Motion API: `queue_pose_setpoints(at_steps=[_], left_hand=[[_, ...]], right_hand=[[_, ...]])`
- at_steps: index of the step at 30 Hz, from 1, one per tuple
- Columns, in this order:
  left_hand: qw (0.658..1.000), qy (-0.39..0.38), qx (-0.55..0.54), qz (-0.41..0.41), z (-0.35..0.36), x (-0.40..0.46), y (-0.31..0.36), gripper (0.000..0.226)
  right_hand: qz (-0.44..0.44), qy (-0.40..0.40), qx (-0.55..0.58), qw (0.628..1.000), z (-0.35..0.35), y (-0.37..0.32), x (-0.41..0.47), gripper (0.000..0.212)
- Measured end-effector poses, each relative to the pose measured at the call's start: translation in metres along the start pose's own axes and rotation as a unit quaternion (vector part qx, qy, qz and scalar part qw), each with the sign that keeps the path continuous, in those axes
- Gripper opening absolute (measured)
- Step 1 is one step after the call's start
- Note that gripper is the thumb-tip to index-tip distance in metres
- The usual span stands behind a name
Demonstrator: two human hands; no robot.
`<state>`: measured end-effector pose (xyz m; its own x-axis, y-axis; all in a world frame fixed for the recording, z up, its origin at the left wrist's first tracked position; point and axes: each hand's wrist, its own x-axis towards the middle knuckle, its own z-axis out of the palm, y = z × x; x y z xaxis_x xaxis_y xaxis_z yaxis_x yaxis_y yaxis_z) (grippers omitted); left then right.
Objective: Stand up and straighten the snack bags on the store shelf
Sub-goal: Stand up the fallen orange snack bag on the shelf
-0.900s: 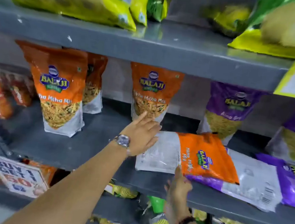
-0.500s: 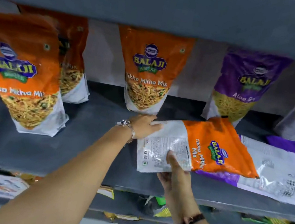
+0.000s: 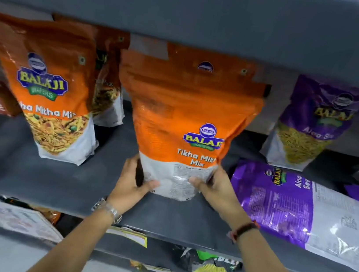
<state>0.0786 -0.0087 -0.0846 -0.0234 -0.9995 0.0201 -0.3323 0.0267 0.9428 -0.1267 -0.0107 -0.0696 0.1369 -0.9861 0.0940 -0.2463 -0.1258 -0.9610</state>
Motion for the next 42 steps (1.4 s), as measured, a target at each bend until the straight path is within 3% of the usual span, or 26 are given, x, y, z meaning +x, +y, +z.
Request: queue_pose_setpoints(at_steps=[7,10,12,14,16,21,25,28,31,34,42], left_hand=[[0.999,-0.037,0.031,0.003,-0.012,0.024,-0.005,0.065],[0.999,0.044,0.015,0.011,-0.014,0.031,0.0,0.059],[0.995,0.064,-0.067,0.042,-0.011,0.022,0.006,0.044],[0.98,0.067,-0.164,0.089,-0.003,0.005,0.01,0.059],[0.972,0.051,-0.192,0.122,0.008,-0.008,0.016,0.08],[0.984,0.004,-0.051,0.173,0.024,-0.011,0.022,0.084],[0.988,0.039,-0.053,0.14,0.0,0.006,0.011,0.052],[0.99,0.063,-0.086,0.093,-0.009,0.015,-0.002,0.058],[0.99,0.037,-0.121,0.061,-0.008,0.008,-0.008,0.075],[0.996,-0.023,-0.08,0.04,-0.001,0.001,-0.012,0.077],[0.996,-0.08,-0.033,0.022,-0.006,0.021,-0.019,0.092]], right_hand=[[-0.015,0.028,0.046,0.998,0.016,0.002,-0.019,0.036],[-0.059,0.069,0.082,0.992,0.024,0.001,-0.039,0.052],[-0.056,0.101,0.105,0.988,0.022,0.001,-0.038,0.062],[-0.021,0.106,0.119,0.987,0.019,-0.001,-0.026,0.065],[0.011,0.078,0.117,0.99,0.019,-0.001,-0.007,0.066],[0.005,0.008,0.133,0.991,0.029,-0.003,0.017,0.057],[-0.006,0.065,0.132,0.989,0.026,0.003,-0.004,0.061],[0.0,0.109,0.091,0.99,0.016,0.011,-0.018,0.052],[0.009,0.051,0.01,0.999,0.009,0.014,-0.019,0.082],[-0.006,0.002,-0.008,1.0,0.01,0.017,-0.013,0.08],[-0.001,0.12,-0.044,0.992,0.029,0.023,-0.012,0.065]])
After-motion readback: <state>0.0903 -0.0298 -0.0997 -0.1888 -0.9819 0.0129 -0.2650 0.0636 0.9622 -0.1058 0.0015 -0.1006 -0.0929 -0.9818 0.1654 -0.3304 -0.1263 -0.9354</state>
